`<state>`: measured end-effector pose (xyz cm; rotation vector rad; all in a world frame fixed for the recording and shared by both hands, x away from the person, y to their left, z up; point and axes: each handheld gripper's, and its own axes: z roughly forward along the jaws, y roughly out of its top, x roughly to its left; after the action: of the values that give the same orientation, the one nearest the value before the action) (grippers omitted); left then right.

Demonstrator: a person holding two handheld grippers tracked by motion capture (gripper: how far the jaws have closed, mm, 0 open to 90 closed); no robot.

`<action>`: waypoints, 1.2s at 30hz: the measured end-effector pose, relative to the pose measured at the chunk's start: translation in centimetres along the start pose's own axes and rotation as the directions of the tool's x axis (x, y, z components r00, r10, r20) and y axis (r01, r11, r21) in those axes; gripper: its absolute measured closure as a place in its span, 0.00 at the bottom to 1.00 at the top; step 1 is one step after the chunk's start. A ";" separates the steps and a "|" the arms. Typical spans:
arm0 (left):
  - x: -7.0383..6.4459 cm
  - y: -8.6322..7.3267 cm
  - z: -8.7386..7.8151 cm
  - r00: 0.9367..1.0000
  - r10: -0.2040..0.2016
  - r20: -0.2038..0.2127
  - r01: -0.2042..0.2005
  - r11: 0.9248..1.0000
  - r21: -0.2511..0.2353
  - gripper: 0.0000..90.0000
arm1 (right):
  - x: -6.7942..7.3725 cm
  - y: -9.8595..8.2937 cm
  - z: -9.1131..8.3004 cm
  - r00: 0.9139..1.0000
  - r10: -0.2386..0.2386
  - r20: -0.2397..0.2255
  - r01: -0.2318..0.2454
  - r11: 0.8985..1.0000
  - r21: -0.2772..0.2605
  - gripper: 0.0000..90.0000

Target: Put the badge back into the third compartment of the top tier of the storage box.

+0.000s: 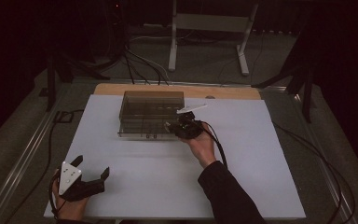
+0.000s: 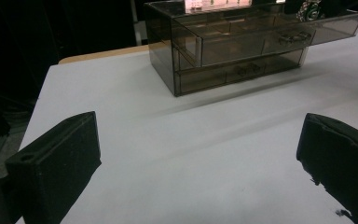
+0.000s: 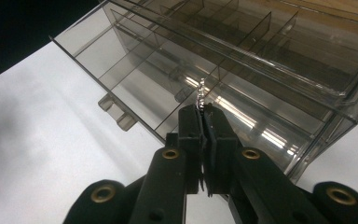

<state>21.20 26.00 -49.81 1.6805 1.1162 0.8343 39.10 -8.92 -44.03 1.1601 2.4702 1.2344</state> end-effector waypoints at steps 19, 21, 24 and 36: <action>0.0 0.0 0.0 1.000 0.004 -0.003 -0.004 1.000 0.003 0.00 | 0.0 0.1 -0.3 0.997 0.000 0.071 0.001 1.000 -0.016 0.62; 0.0 0.0 0.0 1.000 0.004 -0.004 -0.004 1.000 0.001 0.00 | 0.0 0.2 -0.4 0.998 -0.008 0.070 0.010 1.000 -0.028 0.56; 0.0 0.0 0.0 1.000 0.004 -0.005 -0.004 1.000 0.002 0.00 | 0.1 0.3 -0.8 0.998 -0.014 0.069 0.018 0.998 -0.052 0.47; 0.0 0.0 0.0 1.000 0.004 -0.008 -0.004 1.000 0.002 0.00 | 0.0 0.4 -1.9 0.993 -0.025 0.119 0.036 0.996 -0.085 0.15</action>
<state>21.21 25.96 -49.84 1.6831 1.1200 0.8427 38.47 -9.94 -42.49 1.1347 2.3165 1.2153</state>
